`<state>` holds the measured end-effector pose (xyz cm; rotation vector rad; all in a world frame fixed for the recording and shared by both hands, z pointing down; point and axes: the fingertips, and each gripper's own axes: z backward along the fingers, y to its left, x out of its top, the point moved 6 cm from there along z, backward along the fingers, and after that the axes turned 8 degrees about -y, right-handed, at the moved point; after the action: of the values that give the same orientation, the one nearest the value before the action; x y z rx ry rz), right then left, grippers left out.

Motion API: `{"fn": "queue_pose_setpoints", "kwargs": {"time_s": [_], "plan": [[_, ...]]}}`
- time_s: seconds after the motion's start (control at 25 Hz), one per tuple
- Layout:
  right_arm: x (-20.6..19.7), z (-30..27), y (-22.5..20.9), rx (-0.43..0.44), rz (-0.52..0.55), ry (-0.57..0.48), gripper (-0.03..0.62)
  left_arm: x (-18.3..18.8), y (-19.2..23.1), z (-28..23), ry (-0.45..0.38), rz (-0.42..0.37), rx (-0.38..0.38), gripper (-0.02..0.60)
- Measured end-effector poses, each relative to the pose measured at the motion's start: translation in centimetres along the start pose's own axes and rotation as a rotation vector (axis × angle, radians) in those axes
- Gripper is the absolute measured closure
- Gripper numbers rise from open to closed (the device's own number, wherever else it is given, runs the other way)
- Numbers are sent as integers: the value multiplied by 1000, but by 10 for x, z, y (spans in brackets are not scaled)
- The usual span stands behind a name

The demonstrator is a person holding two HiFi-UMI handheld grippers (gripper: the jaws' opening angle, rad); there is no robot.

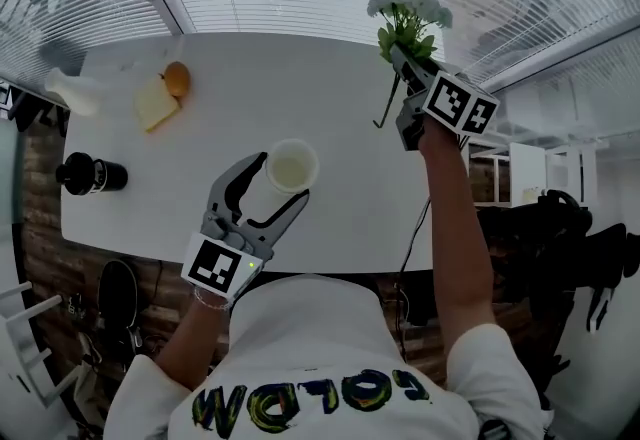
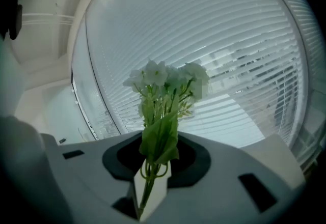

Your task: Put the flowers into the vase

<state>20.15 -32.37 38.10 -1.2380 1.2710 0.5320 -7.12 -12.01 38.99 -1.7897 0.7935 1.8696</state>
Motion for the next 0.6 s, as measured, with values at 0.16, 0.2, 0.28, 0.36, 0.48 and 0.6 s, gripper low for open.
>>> {"fn": "queue_pose_setpoints", "kwargs": {"time_s": [0.16, 0.2, 0.28, 0.36, 0.48, 0.6], "plan": [[18, 9, 28, 52, 7, -54, 488, 0, -2, 1, 1, 8, 4, 253], [21, 11, 33, 61, 9, -67, 487, -1, -3, 1, 3, 7, 4, 253], [25, 15, 44, 78, 5, -87, 487, -3, -4, 1, 8, 5, 2, 253], [29, 16, 58, 106, -2, -109, 487, -5, -3, 1, 2, 1, 1, 253], [35, 18, 74, 135, 7, -135, 487, -8, 0, 1, -9, 2, 8, 253], [38, 20, 86, 158, 8, -152, 487, -9, 1, 1, -1, 7, 6, 253]]}}
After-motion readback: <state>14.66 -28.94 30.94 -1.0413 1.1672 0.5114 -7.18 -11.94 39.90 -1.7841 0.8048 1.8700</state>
